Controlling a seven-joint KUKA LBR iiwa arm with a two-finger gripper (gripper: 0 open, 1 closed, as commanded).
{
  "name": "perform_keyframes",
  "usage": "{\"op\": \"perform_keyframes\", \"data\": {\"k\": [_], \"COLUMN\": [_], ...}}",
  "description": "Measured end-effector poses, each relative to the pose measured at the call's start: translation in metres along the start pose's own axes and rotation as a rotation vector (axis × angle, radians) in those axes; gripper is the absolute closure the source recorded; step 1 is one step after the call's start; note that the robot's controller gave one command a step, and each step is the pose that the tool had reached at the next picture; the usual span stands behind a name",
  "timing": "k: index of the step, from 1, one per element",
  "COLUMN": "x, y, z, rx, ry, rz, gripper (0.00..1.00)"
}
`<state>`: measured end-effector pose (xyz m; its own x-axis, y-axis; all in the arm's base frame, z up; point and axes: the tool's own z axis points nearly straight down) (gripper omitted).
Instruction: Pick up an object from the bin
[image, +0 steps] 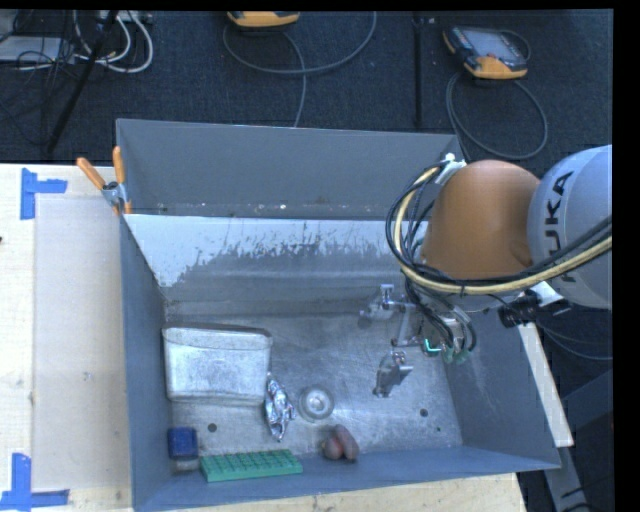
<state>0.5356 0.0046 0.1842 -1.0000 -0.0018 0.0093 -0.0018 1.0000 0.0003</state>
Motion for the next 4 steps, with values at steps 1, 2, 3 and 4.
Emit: {"op": "perform_keyframes", "data": {"k": [1, 2, 3, 4], "x": [0.050, 0.030, 0.029, 0.032], "y": [0.081, 0.119, 0.117, 0.157], "z": [0.067, 0.104, 0.101, -0.023], "rx": [-0.002, -0.001, 0.001, -0.001], "ry": [0.001, -0.007, -0.010, -0.014], "rz": [0.117, 0.224, 0.226, -0.097], "gripper": [0.00, 0.00, 1.00, 1.00]}}
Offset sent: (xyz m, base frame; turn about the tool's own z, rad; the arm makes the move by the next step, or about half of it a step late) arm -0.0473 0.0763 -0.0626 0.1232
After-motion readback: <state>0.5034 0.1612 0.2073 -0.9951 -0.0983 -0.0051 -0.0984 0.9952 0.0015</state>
